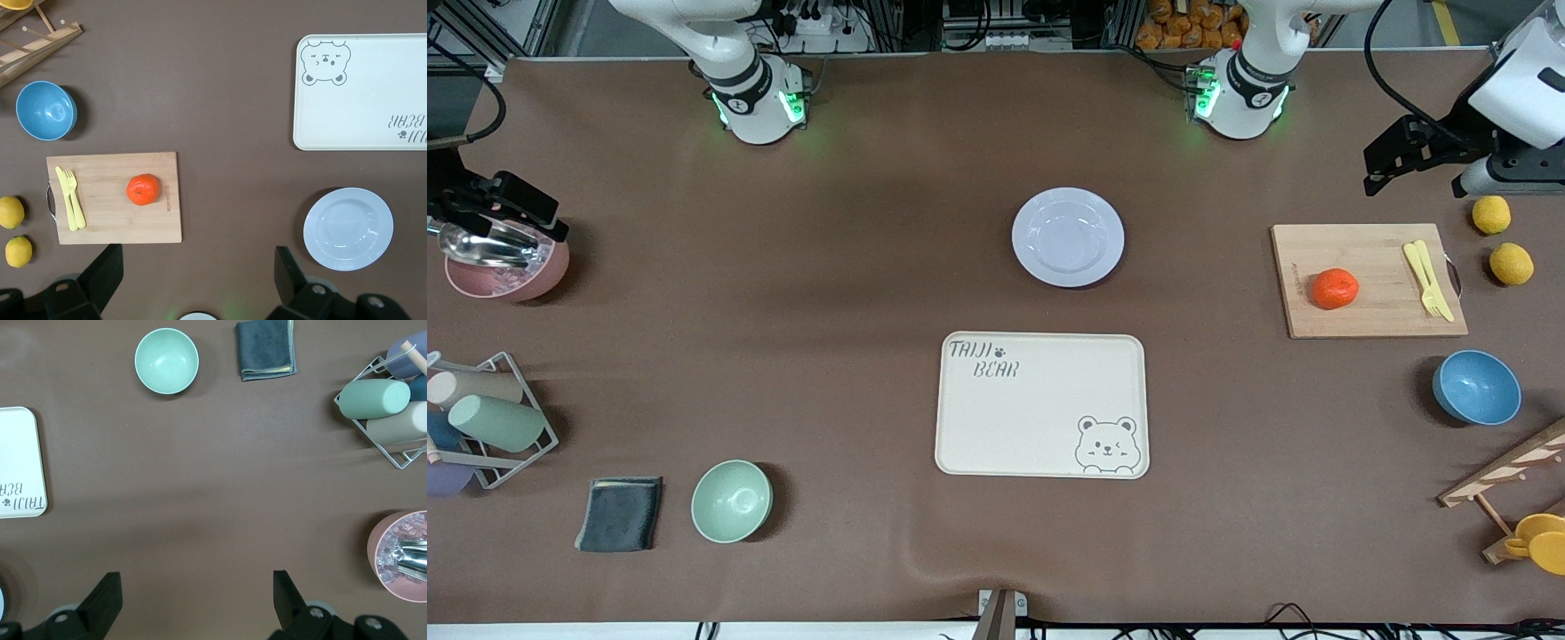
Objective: Place orange and plate with both arms
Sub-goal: 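Move the left gripper down over the orange on the cutting board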
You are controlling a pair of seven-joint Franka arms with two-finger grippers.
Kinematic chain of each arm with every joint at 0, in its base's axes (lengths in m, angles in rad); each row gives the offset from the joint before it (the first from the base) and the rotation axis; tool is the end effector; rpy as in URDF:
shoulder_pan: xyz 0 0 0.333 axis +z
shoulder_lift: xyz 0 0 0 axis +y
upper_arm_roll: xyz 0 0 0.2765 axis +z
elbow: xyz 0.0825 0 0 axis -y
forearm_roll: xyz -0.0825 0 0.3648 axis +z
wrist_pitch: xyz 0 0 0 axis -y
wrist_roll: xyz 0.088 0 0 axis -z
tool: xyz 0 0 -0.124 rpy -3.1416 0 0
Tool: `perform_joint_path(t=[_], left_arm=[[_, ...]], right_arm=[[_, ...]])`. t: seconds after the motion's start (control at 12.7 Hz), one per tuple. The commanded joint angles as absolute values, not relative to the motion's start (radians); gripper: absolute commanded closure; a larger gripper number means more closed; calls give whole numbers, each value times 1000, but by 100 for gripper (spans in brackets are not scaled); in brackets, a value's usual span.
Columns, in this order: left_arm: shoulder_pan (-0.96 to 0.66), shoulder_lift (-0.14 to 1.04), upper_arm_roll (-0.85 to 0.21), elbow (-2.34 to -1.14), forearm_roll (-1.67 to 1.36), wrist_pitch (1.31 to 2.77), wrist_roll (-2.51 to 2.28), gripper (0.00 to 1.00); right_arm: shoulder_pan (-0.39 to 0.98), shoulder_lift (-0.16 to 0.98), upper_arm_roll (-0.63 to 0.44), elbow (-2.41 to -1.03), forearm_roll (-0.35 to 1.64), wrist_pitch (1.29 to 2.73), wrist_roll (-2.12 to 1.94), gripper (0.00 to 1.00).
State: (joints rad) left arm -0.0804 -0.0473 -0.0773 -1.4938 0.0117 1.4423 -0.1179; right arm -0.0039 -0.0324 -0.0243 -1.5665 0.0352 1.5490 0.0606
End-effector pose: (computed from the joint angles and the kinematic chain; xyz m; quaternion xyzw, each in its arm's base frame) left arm 0.5024 -0.0793 0.6158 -0.9998 0.0191 0.0011 0.0079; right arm 0.5248 -0.0106 0.5853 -0.9988 0.0439 -0.0072 0.0181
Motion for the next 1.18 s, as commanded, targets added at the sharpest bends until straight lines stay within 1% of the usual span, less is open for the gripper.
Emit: perform_joint_path(t=[0.0, 0.47, 0.55, 0.71, 0.87, 0.94, 1.1], left_arm=[[-78, -52, -81, -1494, 21, 1427, -95, 0], [-97, -14, -86, -1497, 28, 1414, -95, 0], [-97, 3, -90, -1499, 29, 1381, -116, 0], [-81, 23, -95, -1538, 28, 1361, -146, 0], [-80, 15, -94, -1636, 31, 1377, -146, 0], [-75, 5, -94, -1702, 44, 1423, -146, 0], [-37, -76, -95, -1907, 84, 1594, -131, 0]], right_arm=[[14, -31, -32, -1560, 14, 1543, 81, 0], [8, -21, -34, -1560, 15, 1534, 71, 0], [5, -21, -34, -1560, 18, 1534, 71, 0], [5, -21, -35, -1560, 18, 1532, 69, 0], [2, -17, -35, -1560, 21, 1522, 66, 0], [3, -8, -35, -1562, 21, 1520, 51, 0], [8, 5, -35, -1563, 23, 1522, 28, 0]])
